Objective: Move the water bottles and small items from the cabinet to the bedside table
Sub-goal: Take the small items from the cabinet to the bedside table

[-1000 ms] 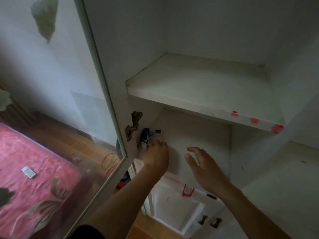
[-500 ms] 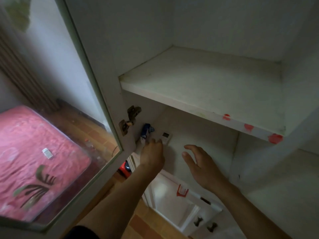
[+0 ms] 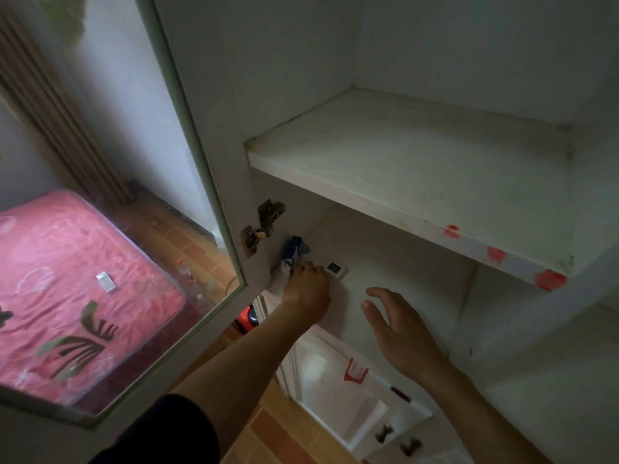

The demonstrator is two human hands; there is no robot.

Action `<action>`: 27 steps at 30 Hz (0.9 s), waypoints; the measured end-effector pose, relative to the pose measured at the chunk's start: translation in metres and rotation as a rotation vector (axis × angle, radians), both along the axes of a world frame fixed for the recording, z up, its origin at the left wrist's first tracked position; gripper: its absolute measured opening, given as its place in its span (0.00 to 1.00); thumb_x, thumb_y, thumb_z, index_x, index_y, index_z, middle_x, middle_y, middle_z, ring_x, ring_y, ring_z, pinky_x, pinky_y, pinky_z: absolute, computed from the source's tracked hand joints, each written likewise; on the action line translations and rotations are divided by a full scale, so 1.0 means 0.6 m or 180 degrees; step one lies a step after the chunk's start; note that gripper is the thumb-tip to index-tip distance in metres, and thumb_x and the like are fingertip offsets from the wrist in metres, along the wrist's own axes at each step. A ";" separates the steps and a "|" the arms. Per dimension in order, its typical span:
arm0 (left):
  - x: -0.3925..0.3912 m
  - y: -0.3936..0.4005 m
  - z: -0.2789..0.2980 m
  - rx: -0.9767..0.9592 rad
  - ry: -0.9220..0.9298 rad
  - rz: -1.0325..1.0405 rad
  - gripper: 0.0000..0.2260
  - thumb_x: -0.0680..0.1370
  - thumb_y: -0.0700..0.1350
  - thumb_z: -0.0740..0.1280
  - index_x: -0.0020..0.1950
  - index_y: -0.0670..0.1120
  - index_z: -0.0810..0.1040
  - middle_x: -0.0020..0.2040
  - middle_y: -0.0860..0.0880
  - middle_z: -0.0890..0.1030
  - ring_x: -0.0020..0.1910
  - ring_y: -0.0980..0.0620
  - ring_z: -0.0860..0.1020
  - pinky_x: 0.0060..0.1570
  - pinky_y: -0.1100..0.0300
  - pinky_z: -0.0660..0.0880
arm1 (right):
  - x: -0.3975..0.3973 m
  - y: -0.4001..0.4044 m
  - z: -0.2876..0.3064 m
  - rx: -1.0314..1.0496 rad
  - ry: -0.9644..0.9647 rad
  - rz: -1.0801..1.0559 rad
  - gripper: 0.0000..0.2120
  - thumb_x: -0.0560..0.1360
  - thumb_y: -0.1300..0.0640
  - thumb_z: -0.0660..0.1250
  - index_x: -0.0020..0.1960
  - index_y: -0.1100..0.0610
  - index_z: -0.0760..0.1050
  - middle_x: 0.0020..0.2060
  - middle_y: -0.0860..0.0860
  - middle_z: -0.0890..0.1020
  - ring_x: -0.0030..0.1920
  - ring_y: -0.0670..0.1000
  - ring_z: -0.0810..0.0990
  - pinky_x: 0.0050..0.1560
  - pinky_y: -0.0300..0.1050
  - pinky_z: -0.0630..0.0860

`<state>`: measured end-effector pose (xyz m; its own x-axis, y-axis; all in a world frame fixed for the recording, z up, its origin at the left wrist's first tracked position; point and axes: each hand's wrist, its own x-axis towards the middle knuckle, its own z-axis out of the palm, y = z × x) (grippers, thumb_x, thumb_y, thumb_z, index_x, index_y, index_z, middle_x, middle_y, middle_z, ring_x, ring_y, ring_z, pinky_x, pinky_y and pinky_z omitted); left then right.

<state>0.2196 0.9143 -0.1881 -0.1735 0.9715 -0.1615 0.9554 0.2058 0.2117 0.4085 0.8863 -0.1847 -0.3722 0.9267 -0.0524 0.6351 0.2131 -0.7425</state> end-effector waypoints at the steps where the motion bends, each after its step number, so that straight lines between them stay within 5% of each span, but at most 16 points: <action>1: -0.001 0.000 0.000 -0.0004 0.0020 -0.0059 0.19 0.80 0.40 0.63 0.70 0.39 0.68 0.67 0.39 0.70 0.67 0.40 0.69 0.61 0.50 0.71 | -0.005 0.003 0.002 0.0014 0.0005 0.0009 0.23 0.80 0.40 0.53 0.72 0.46 0.65 0.70 0.45 0.70 0.68 0.45 0.68 0.64 0.41 0.67; 11: -0.054 -0.065 0.010 0.0331 0.0085 -0.0095 0.22 0.79 0.43 0.66 0.72 0.43 0.68 0.68 0.43 0.69 0.64 0.44 0.71 0.62 0.51 0.73 | -0.088 0.046 0.024 0.0112 0.0169 0.0158 0.23 0.80 0.42 0.58 0.72 0.49 0.66 0.68 0.51 0.71 0.65 0.49 0.71 0.58 0.42 0.69; 16: -0.092 -0.114 0.018 0.0490 0.0334 0.0052 0.23 0.80 0.44 0.64 0.74 0.44 0.66 0.68 0.44 0.70 0.66 0.46 0.70 0.66 0.53 0.72 | -0.160 0.080 0.029 0.0154 0.0052 0.0274 0.25 0.78 0.43 0.64 0.71 0.53 0.67 0.68 0.54 0.72 0.66 0.54 0.72 0.63 0.53 0.73; 27: -0.117 -0.165 0.013 0.0379 0.0337 0.0184 0.23 0.80 0.47 0.65 0.74 0.46 0.65 0.69 0.47 0.68 0.65 0.49 0.67 0.66 0.54 0.71 | -0.268 0.150 0.002 0.0409 -0.0512 0.0649 0.26 0.70 0.46 0.72 0.65 0.51 0.72 0.56 0.55 0.78 0.52 0.55 0.80 0.52 0.52 0.81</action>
